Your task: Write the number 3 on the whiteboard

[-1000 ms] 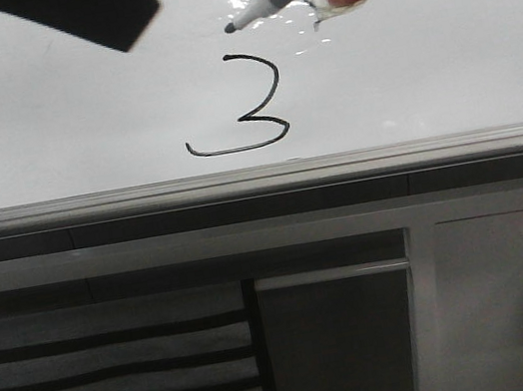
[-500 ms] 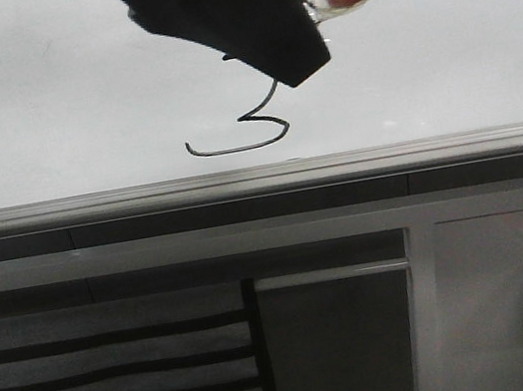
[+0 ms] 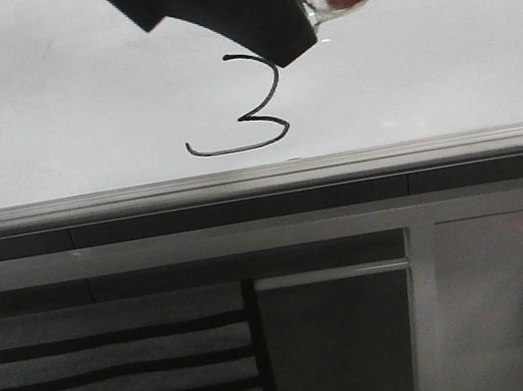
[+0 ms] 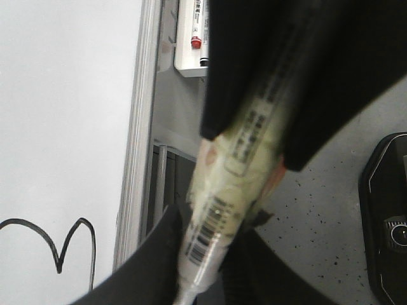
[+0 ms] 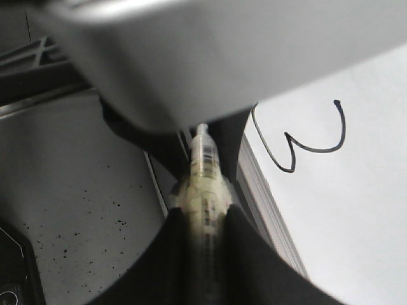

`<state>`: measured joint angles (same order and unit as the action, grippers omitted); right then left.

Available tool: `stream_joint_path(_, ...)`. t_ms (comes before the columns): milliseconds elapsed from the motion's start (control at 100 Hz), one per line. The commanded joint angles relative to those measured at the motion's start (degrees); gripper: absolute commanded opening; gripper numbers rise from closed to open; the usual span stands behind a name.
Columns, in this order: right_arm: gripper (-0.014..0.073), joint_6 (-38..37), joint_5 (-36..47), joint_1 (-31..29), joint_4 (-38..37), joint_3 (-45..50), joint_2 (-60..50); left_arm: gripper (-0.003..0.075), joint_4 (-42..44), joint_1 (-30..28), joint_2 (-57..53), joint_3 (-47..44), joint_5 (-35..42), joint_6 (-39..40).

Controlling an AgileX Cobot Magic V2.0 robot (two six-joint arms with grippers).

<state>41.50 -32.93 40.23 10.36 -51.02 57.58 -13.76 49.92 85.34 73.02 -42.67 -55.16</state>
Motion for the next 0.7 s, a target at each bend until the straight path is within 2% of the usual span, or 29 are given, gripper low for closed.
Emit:
stream_joint_path(0,-0.0048,0.5,4.1,0.0,-0.2,-1.5,-0.5,0.0060,-1.5,0.4,-2.1,2.0,2.6,0.6)
stream_joint_path(210,-0.0024,0.5,4.1,0.0,-0.2,-1.5,-0.5,0.0020,-1.5,0.4,-2.1,2.0,2.6,0.6)
stream_joint_path(260,0.0021,0.5,4.1,0.0,-0.2,-1.5,-0.5,0.0008,-1.5,0.3,-2.1,2.0,2.6,0.8)
stream_joint_path(440,0.0262,-0.6,4.2,-0.1,-0.2,-1.5,-1.4,-0.0018,-1.3,-1.6,-2.1,2.0,2.6,2.4)
stream_joint_path(520,0.0315,-1.7,4.3,-0.9,-0.2,-1.5,-2.8,-0.0018,-1.3,-5.3,-2.1,2.0,2.1,6.3)
stream_joint_path(690,0.0318,-3.1,4.1,-4.0,-0.2,-1.5,-6.5,-0.0018,-1.4,-16.4,-2.1,2.0,-1.1,15.2)
